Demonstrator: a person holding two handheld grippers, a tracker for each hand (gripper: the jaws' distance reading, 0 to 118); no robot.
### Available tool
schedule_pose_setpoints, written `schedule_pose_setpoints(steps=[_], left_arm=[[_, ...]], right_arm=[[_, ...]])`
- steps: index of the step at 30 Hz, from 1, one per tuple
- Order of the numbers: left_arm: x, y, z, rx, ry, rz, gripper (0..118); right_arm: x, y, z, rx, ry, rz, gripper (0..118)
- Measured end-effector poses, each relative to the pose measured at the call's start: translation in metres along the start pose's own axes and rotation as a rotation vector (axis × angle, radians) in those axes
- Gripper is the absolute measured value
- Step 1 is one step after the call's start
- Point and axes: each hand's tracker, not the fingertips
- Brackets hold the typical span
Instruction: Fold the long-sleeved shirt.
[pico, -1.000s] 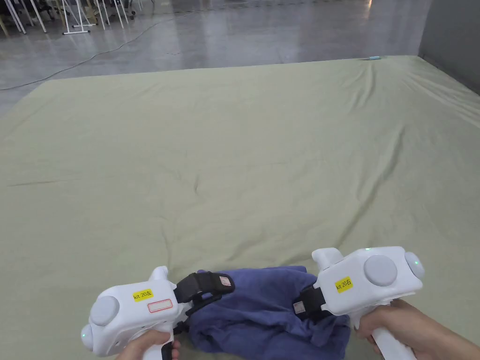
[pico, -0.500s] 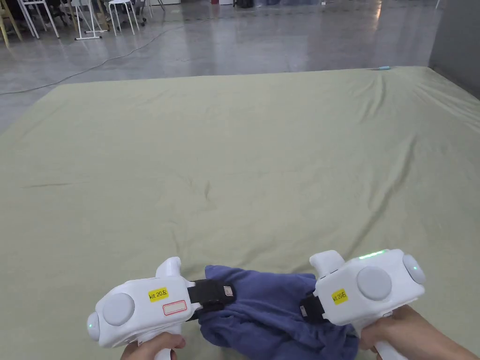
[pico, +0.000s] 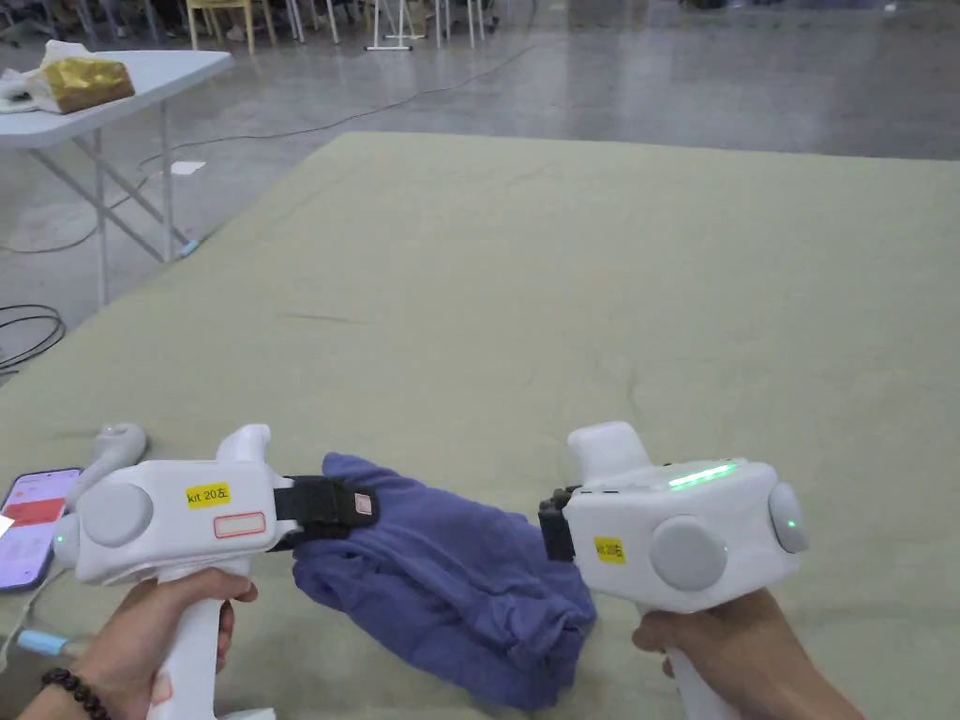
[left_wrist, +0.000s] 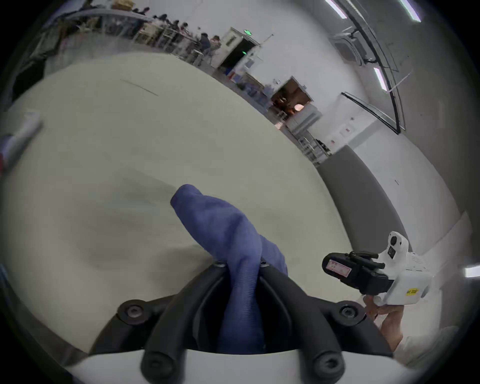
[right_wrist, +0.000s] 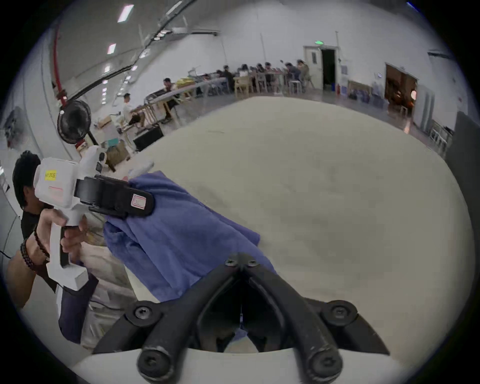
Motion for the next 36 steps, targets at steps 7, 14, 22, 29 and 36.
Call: schedule_pose_setpoints(steps=[7, 14, 22, 29, 36], left_arm=[[-0.138, 0.052, 0.094, 0.066, 0.145, -0.01, 3], [-0.178, 0.045, 0.121, 0.132, 0.245, 0.046, 108], [-0.128, 0.096, 0.125, 0.216, 0.224, -0.027, 114], [0.036, 0.154, 0.094, 0.323, 0.143, -0.241, 0], [0.19, 0.195, 0.058, 0.48, 0.156, -0.396, 0]], right_arm=[[-0.093, 0.034, -0.107, 0.022, 0.075, 0.062, 0], [-0.136, 0.047, -0.153, -0.003, 0.078, 0.117, 0], [-0.092, 0.06, -0.061, 0.074, 0.067, 0.071, 0], [0.006, 0.042, 0.081, 0.196, -0.147, 0.012, 0], [0.085, 0.01, 0.213, 0.333, -0.345, -0.067, 0]])
